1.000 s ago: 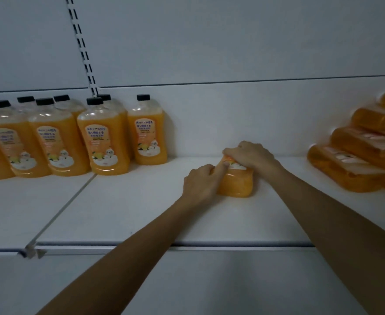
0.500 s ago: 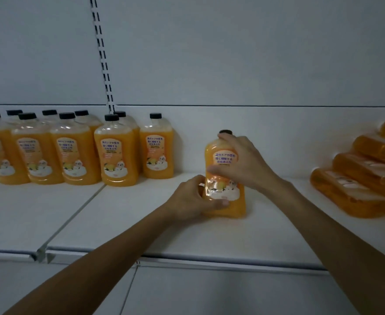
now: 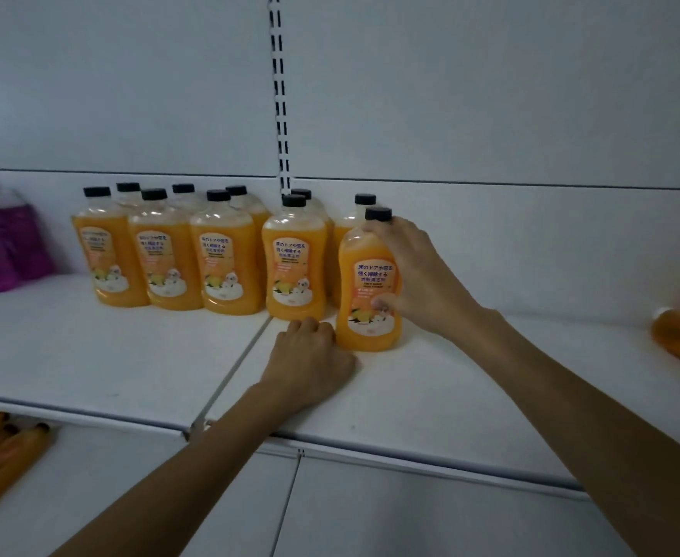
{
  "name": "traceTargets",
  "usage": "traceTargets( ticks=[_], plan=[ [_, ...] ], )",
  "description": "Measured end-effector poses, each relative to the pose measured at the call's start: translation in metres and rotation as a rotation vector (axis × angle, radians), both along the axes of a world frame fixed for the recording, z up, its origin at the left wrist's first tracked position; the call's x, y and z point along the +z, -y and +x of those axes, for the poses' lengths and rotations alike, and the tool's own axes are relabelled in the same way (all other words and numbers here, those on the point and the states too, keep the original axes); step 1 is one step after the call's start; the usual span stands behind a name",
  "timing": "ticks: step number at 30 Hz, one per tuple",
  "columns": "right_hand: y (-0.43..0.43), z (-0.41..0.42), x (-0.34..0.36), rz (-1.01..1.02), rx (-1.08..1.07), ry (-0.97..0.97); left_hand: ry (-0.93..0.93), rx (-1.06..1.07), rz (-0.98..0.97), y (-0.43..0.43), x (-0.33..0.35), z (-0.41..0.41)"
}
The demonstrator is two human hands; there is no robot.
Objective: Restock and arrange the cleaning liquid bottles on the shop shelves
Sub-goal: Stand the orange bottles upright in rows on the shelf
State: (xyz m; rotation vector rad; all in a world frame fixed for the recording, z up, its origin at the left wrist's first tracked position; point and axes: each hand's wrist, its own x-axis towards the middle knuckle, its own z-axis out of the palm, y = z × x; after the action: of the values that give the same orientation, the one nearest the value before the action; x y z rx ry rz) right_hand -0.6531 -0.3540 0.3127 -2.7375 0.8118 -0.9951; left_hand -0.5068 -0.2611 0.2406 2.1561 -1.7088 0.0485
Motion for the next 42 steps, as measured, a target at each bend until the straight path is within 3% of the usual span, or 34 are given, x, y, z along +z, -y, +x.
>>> traceTargets(
  ticks=[3, 8, 18, 26, 34, 42],
  plan=[
    [0.004, 0.017, -0.008, -0.054, -0.066, 0.011, 0.099, 0.017, 0.061, 0.002, 0.000, -0.002],
    [0.014, 0.045, -0.010, -0.167, -0.198, -0.032, 0.094, 0.001, 0.041, 0.000, 0.001, -0.001],
    [0.011, 0.033, -0.016, -0.112, -0.237, -0.045, 0.072, -0.076, -0.057, -0.010, 0.004, -0.003],
    [0.014, -0.105, -0.009, -0.102, -0.379, -0.087, 0.090, -0.256, -0.162, -0.008, 0.019, -0.050],
    [0.006, -0.279, -0.002, 0.052, -0.588, 0.038, 0.039, -0.588, -0.272, 0.045, 0.046, -0.237],
    [0.010, -0.466, -0.009, 0.031, -0.641, 0.261, -0.141, -0.694, -0.308, 0.087, 0.029, -0.389]
  ],
)
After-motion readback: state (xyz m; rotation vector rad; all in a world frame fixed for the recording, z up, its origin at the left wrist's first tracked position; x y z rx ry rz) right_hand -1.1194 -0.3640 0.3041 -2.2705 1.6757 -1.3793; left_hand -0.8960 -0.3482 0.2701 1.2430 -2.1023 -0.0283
